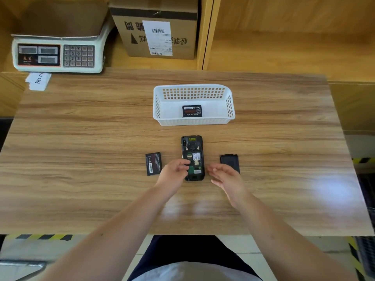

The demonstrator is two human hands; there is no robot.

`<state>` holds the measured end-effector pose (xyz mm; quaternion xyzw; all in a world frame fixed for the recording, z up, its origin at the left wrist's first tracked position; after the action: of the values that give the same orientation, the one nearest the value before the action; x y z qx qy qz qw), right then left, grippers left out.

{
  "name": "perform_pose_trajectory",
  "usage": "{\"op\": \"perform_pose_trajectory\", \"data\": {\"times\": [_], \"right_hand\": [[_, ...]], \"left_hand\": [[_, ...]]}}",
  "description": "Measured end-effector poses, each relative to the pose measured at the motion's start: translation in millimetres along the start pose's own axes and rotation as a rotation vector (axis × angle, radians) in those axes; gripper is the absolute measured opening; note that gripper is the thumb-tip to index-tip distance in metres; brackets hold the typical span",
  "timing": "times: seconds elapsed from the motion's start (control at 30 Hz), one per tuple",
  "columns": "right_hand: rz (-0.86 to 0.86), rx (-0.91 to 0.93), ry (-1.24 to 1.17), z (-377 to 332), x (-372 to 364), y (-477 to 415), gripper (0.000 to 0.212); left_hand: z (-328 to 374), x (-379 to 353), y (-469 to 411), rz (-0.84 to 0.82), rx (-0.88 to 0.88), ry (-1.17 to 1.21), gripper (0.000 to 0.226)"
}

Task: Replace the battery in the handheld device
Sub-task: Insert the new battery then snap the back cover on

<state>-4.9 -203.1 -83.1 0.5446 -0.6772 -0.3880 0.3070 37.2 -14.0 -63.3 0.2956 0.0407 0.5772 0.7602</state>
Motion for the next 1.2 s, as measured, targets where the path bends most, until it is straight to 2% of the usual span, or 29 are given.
{"op": "perform_pose_trajectory", "data": {"times": [0.13,0.27,0.33,0.4,0.53,0.63,0.87,1.07,1.2], "right_hand": [[0.004,0.002,0.054,1,0,1,0.021],[0.038,0.027,0.115,1,0,3,0.023],[0.058,0.046,0.147,2,0,6,0.023],[0.070,0.060,0.170,4,0,8,0.023],[0.071,0.067,0.182,7,0,10,0.024],[0.071,0.058,0.184,10,0,10,0.025],[0.095,0.001,0.171,2,-8,12,0.021],[0.113,0.005,0.135,-16,-11,19,0.019],[-0.001,0.019,-0.022,-37,-21,28,0.020]], "left_hand": [[-1,20,0,0.143,-0.068,-0.107,0.035],[-11,43,-1,0.215,-0.125,-0.480,0.051],[-15,51,2,0.267,-0.142,-0.546,0.057],[-20,59,4,0.320,-0.121,-0.536,0.062],[-36,78,7,0.439,0.030,-0.550,0.085],[-37,76,6,0.448,0.033,-0.589,0.092],[-24,56,-4,0.454,0.026,-0.612,0.074],[-17,61,-6,0.450,0.029,-0.498,0.077],[22,41,1,0.389,-0.143,-0.294,0.079]]}}
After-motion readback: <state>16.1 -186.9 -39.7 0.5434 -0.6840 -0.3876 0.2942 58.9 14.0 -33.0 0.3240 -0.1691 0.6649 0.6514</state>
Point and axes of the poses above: each hand's wrist, its own y-axis away from the middle knuckle, its own x-axis out of the back of the hand, z = x × y, the point moved 8 cm from there along -y, towards the middle knuckle, and after that the axes turned 13 degrees about -x, right-handed, at the moved point
